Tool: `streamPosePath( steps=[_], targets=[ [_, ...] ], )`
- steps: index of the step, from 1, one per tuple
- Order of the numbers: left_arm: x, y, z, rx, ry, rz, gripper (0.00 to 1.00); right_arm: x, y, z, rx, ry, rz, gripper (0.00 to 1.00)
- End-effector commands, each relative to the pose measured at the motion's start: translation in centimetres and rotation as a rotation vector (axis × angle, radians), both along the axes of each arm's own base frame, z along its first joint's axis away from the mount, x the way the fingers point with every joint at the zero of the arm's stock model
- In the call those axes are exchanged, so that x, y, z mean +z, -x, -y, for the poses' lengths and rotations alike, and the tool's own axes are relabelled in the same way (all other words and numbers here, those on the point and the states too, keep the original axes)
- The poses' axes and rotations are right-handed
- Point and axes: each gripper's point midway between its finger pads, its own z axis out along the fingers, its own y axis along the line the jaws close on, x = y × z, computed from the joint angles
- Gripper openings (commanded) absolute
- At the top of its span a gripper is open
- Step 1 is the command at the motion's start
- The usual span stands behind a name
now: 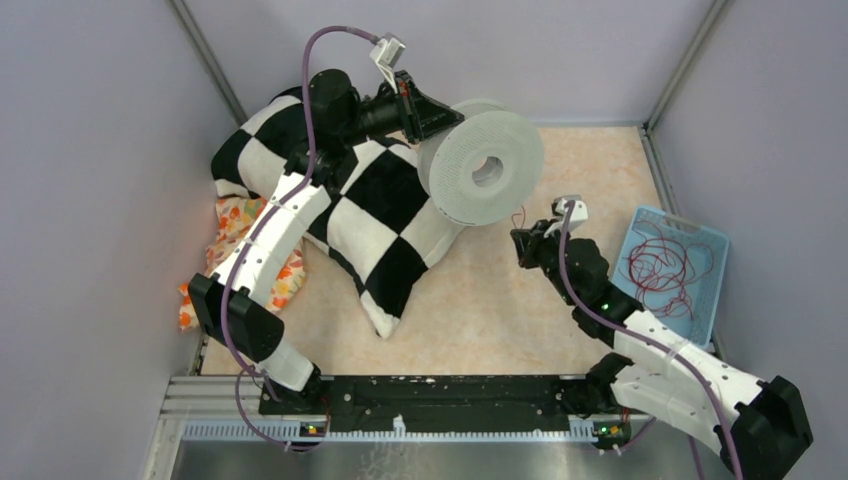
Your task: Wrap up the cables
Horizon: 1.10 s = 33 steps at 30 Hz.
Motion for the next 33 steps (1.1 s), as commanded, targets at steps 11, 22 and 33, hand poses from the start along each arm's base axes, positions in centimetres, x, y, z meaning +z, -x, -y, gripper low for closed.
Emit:
streamPosePath(
  steps=[11,22,33],
  targets=[
    [5.3,2.3,-1.1,0.001,0.07,0.151,0.0,2.7,0.0,-0.7,0.044,-0.046,0.06,0.0],
    [5.3,2.3,-1.2,0.008,0.066,0.157,0.0,3.0,1.7,2.3,-0.02,0.007,0.06,0.45],
    [5.3,2.4,-1.3,0.009,0.067,0.155,0.0,2.8,-0.2,1.8,-0.055,-0.009,0.068,0.61]
  ],
)
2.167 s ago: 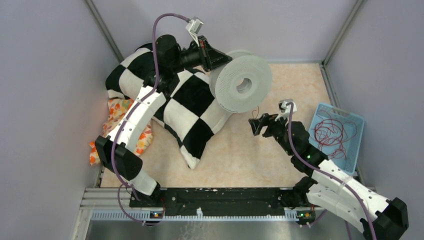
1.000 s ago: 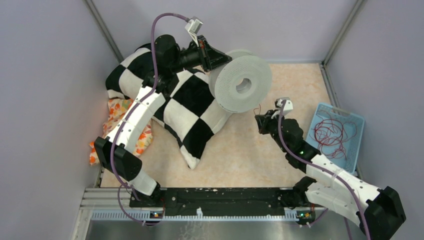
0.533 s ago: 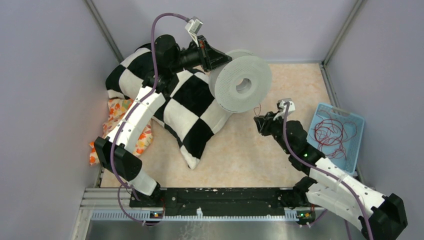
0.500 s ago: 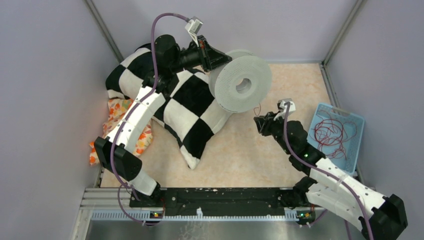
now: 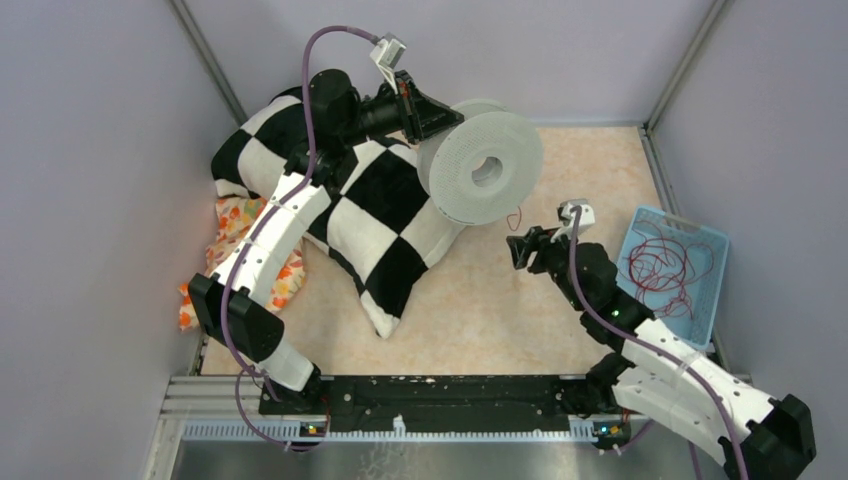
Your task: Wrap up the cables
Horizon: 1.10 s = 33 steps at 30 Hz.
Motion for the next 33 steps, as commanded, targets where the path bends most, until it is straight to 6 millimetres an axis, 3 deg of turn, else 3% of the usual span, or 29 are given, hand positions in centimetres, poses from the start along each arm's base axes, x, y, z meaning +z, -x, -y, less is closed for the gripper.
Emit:
streamPosePath(
  steps=[1,7,11,15,18,25,30,33],
  targets=[
    [5.4,2.5,-1.3,0.005,0.076,0.138,0.0,2.1,-2.0,0.2,-0.055,-0.043,0.059,0.6],
    [5.5,2.6,-1.3,0.004,0.076,0.138,0.0,1.8,-3.9,-0.4,-0.058,-0.053,0.061,0.55],
    [5.5,2.7,-1.3,0.005,0.077,0.141,0.0,1.8,-4.9,-0.7,-0.054,-0.078,0.063,0.47],
    [5.4,2.7,-1.3,0.001,0.078,0.135,0.0,1.8,-5.2,-1.3,-0.028,-0.094,0.067,0.26],
    [5.1,2.6,-1.3,0.004,0.078,0.129,0.0,2.0,-4.9,-2.0,0.014,-0.098,0.066,0.0],
    [3.4,1.6,-0.6,-0.002,0.08,0.104,0.0,1.9,-2.8,-2.6,0.096,-0.124,0.039,0.0],
    [1.1,-0.2,-0.4,0.052,0.073,0.082,0.0,2.3,-0.3,-2.3,0.139,-0.145,-0.009,0.0],
    [-0.3,-1.0,-0.2,0.121,0.099,0.086,0.0,1.2,1.7,-3.3,0.24,-0.094,-0.092,0.0]
  ],
)
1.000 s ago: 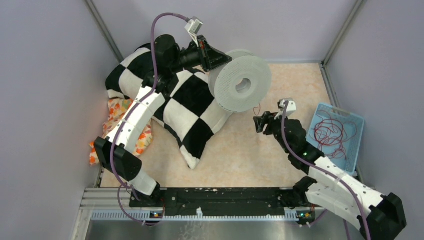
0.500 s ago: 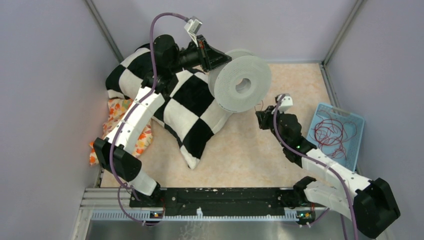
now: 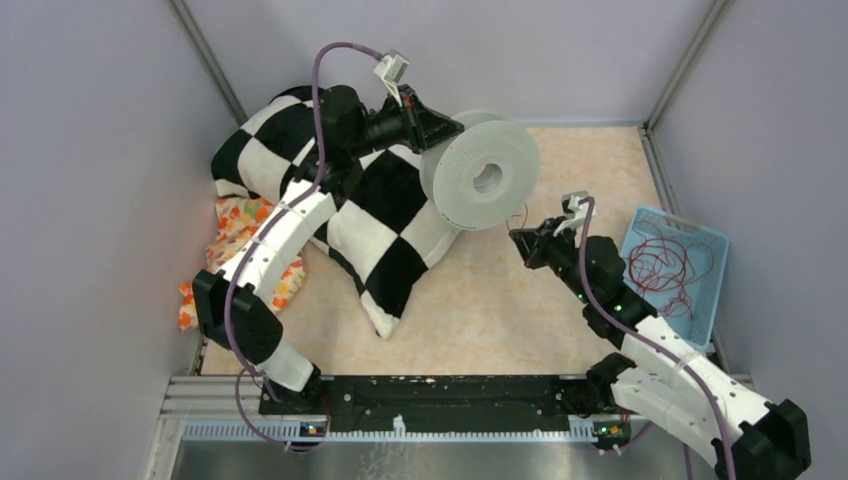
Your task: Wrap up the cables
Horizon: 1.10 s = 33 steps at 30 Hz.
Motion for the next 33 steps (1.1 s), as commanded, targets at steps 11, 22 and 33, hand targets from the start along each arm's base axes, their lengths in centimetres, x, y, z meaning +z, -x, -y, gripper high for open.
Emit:
streamPosePath(
  steps=[11,22,33],
  targets=[
    [1.0,-2.2,-1.2,0.27,0.246,0.015,0.0,-1.0,5.2,-4.0,0.275,0.175,-0.215,0.0],
    [-3.8,-3.1,-2.2,0.633,0.25,-0.169,0.0,0.9,4.8,-5.9,0.235,0.067,-0.448,0.0],
    [-10.2,-2.3,2.1,0.586,0.08,-0.209,0.0,5.1,4.1,-6.9,0.222,-0.072,-0.405,0.0]
  ],
)
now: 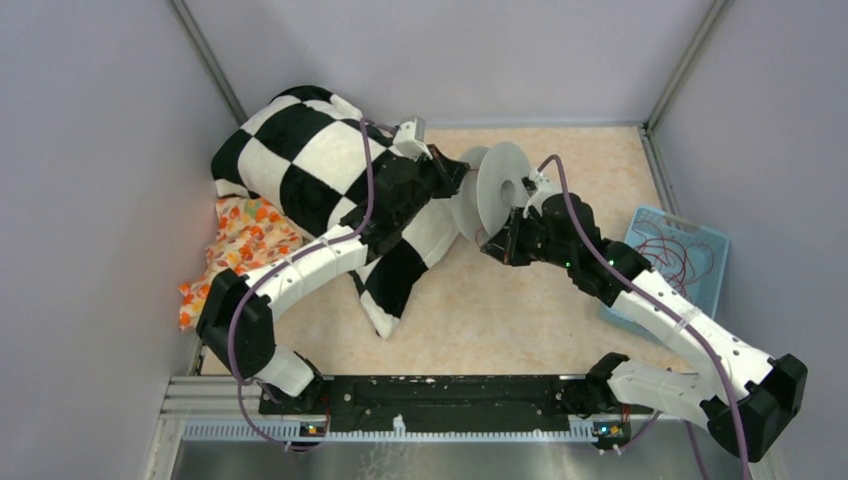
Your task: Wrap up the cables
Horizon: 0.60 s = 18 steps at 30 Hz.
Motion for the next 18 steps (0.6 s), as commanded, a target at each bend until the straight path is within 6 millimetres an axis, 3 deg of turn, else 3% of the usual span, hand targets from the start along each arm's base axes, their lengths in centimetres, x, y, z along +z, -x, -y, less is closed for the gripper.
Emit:
streamPosePath(
  steps=[1,9,18],
  targets=[
    [1.2,-0.4,0.6,0.002,0.01,0.066,0.0,4.7,-0.8,-1.1,-0.028,-0.127,0.065,0.0],
    [-1.8,0.5,2.7,-0.09,-0.098,0.057,0.0,6.1,-2.1,-1.9,-0.067,-0.212,0.09,0.0],
    [-2.3,2.7,4.3,-0.237,-0.2,0.142,0.0,6.1,-3.3,-1.7,-0.116,-0.221,0.115,0.0]
  ],
)
